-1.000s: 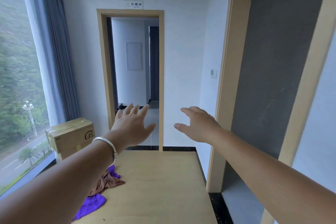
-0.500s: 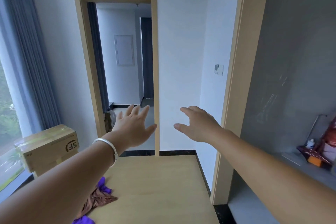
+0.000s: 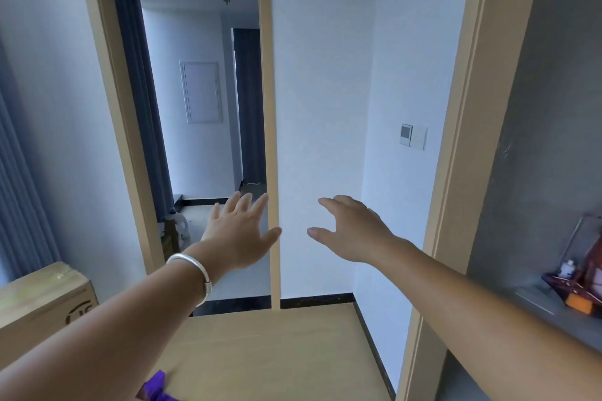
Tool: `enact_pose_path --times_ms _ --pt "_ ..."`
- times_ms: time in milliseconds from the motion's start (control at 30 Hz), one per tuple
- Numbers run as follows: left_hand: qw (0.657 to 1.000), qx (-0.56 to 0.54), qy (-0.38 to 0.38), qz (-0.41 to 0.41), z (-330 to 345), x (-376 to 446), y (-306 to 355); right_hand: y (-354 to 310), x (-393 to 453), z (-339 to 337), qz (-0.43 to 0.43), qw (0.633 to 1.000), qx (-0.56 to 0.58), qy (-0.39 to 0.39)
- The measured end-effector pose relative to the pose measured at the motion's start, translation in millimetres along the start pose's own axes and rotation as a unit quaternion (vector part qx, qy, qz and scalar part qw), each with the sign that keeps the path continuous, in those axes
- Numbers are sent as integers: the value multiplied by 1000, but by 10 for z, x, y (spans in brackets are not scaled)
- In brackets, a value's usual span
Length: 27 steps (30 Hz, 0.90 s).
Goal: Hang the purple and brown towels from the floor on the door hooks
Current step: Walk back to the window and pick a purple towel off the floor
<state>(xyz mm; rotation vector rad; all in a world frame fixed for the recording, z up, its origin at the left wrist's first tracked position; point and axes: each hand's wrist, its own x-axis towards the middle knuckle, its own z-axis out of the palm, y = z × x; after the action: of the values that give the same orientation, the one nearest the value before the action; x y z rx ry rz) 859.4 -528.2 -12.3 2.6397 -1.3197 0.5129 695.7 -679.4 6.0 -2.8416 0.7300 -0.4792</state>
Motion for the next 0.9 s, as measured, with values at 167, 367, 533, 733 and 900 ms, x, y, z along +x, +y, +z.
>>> enact_pose_path --times_ms 167,367,533,733,900 --pt "1000 6 -6 -3 363 666 -138 234 750 258 -1 1000 -1 -6" --pt "999 13 -23 -27 774 1533 -180 633 1729 577 -28 1000 5 -9" --pt "998 11 -31 -45 973 2224 -145 989 2482 676 -36 999 14 -13" --pt "997 7 -43 -57 1315 3010 -88 1374 3291 845 -45 998 25 -23" --pt "997 7 -50 -64 1594 3548 -180 1588 3837 1011 -47 998 29 -32"
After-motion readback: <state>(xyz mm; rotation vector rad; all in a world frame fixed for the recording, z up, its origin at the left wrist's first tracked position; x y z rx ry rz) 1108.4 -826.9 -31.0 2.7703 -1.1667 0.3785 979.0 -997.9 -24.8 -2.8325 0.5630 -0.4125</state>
